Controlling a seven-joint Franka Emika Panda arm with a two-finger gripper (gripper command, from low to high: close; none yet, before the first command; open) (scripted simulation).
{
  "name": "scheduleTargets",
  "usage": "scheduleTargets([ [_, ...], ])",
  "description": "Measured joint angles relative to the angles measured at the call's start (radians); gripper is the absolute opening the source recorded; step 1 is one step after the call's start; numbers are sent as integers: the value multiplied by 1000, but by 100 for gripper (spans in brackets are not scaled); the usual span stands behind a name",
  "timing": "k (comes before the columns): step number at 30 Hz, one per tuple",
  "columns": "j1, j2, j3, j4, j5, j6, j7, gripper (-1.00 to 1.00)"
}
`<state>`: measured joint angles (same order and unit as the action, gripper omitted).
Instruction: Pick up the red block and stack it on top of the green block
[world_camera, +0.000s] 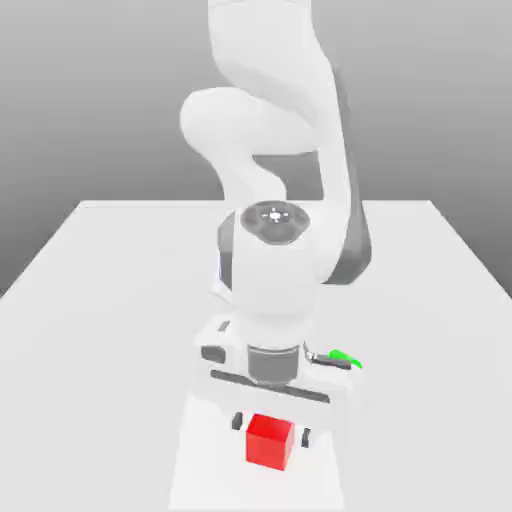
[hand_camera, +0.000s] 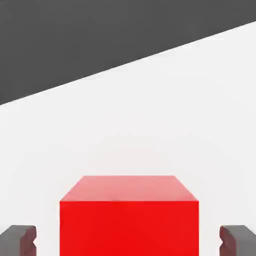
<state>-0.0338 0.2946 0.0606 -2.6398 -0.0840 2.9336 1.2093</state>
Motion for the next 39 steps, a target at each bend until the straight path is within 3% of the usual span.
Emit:
scheduleTargets([
  [5, -2, -4, 2, -1, -1, -3, 1, -100],
  [11, -12, -199, 32, -33, 64, -164, -34, -100],
  [17, 111, -409, 110, -170, 207, -232, 246, -100],
  [24, 168, -615, 254, -342, 305, -266, 639, -100],
  [39, -29, -394, 376, -355, 12, -73, 882, -100],
])
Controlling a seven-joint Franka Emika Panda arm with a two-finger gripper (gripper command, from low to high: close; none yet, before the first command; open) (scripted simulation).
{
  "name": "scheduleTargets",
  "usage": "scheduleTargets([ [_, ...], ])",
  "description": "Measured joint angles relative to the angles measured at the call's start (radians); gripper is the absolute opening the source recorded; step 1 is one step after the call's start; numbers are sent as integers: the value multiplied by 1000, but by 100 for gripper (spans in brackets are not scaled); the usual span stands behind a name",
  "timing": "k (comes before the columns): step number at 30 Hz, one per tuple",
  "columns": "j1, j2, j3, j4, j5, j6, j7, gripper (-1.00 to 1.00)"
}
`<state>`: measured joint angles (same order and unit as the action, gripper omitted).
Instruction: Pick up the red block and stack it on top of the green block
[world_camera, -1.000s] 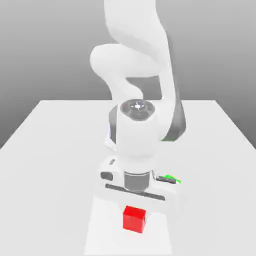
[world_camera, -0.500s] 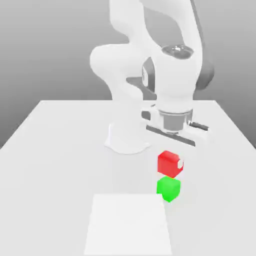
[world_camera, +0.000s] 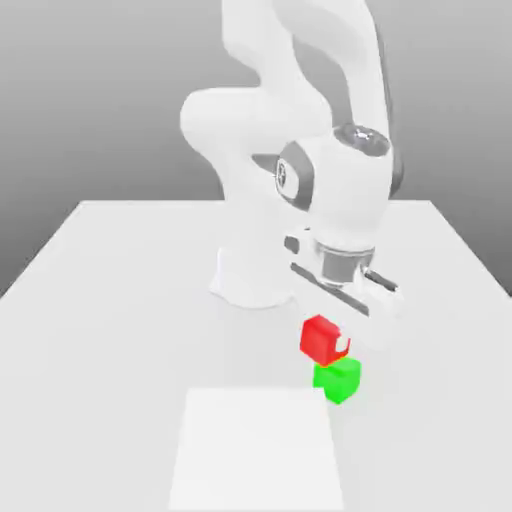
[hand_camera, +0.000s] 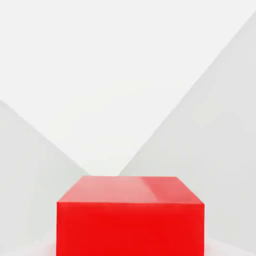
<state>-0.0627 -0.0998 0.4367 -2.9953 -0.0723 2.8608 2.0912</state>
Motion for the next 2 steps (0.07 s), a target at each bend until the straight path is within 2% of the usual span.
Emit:
scheduleTargets([
  [2, -7, 26, 3, 1, -14, 27, 10, -100],
])
